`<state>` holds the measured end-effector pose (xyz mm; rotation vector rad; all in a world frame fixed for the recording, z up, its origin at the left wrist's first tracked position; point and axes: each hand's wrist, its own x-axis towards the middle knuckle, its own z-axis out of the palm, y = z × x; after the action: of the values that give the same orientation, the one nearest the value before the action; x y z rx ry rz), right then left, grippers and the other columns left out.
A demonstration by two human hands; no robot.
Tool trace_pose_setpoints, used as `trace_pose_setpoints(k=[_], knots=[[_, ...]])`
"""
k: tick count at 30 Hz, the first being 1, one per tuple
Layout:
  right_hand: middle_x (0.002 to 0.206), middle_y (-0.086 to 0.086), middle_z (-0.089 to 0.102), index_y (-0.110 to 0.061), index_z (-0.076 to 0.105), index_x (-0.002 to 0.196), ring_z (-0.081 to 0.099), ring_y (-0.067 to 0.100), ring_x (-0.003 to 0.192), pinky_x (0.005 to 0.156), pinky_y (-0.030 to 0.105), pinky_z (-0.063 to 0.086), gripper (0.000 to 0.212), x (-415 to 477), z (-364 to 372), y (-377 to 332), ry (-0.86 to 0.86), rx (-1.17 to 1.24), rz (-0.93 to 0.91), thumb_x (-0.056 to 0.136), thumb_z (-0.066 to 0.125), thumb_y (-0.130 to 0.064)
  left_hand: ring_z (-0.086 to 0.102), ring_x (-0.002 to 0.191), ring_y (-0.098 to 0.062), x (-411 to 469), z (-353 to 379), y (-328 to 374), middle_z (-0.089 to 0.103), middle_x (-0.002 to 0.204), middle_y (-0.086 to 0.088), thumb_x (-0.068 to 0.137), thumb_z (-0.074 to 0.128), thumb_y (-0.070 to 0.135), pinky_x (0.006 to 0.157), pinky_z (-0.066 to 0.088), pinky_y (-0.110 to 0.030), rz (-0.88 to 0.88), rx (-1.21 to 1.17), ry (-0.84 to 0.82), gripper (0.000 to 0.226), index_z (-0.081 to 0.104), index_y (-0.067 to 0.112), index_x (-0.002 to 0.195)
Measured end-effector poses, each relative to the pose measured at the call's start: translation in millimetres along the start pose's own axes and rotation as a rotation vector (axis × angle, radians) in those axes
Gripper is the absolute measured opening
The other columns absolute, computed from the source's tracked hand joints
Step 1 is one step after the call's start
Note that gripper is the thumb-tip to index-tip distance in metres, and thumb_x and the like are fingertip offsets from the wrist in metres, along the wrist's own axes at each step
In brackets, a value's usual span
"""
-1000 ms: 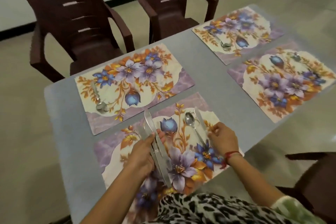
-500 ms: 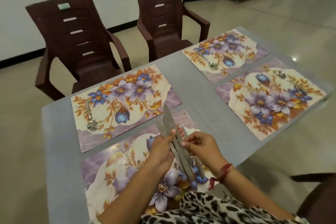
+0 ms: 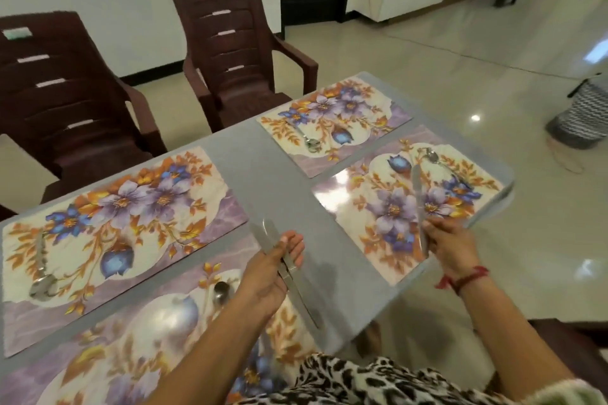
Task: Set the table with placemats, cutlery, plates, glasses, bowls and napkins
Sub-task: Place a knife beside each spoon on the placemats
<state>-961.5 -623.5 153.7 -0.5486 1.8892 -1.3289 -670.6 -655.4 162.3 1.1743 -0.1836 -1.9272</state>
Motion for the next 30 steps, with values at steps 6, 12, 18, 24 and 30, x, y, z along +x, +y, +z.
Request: trace_pose_setpoints(k=[6, 12, 18, 24, 30], knots=[[0.065, -0.012, 0.068, -0.001, 0.066, 0.107, 0.058, -0.003, 0.052, 0.050, 0.008, 0.047, 0.024, 185, -82, -10, 0.051, -0.203, -0.081, 0.084, 0.063, 0.003, 0.072, 0.069, -0.013, 70, 117, -47, 0.074, 0.081, -0.006, 0.099, 0.043, 0.010, 0.064, 0.058, -0.023, -0.043, -0.063, 0.037, 0.020, 0.062, 0.004, 0.097], [0.107, 0.015, 0.067, 0.005, 0.068, 0.105, 0.056, 0.018, 0.093, 0.089, 0.032, 0.046, 0.023, 305, -120, -19, -0.026, -0.492, -0.065, 0.082, 0.066, 0.001, 0.063, 0.088, -0.014, 116, 216, -73, 0.066, 0.098, -0.007, 0.100, 0.040, 0.012, 0.072, 0.054, -0.022, -0.017, -0.059, 0.027, 0.022, 0.061, 0.007, 0.098], [0.103, 0.012, 0.070, -0.001, 0.072, 0.099, 0.062, 0.025, 0.101, 0.084, 0.025, 0.041, 0.021, 332, -124, -20, -0.195, -0.662, -0.109, 0.079, 0.071, -0.002, 0.070, 0.079, -0.019, 132, 249, -87, 0.066, 0.099, -0.013, 0.102, 0.035, 0.016, 0.069, 0.058, -0.028, -0.018, -0.115, 0.051, 0.028, 0.059, 0.001, 0.103], [0.084, 0.009, 0.069, -0.018, 0.071, 0.075, 0.064, 0.030, 0.082, 0.066, 0.030, 0.047, 0.008, 325, -113, -30, -0.103, -1.044, -0.269, 0.080, 0.065, -0.018, 0.062, 0.097, -0.023, 135, 259, -94, 0.063, 0.110, -0.017, 0.102, 0.033, 0.012, 0.084, 0.053, -0.032, -0.031, -0.084, 0.093, 0.028, 0.054, -0.002, 0.117], [0.076, 0.006, 0.066, -0.013, 0.067, 0.075, 0.060, 0.021, 0.072, 0.063, 0.025, 0.045, 0.011, 277, -101, -72, -0.162, -0.574, -0.324, 0.083, 0.070, -0.020, 0.054, 0.113, -0.027, 140, 270, -98, 0.056, 0.124, -0.018, 0.102, 0.033, 0.010, 0.094, 0.043, -0.036, -0.007, -0.063, 0.047, 0.030, 0.049, -0.002, 0.125]])
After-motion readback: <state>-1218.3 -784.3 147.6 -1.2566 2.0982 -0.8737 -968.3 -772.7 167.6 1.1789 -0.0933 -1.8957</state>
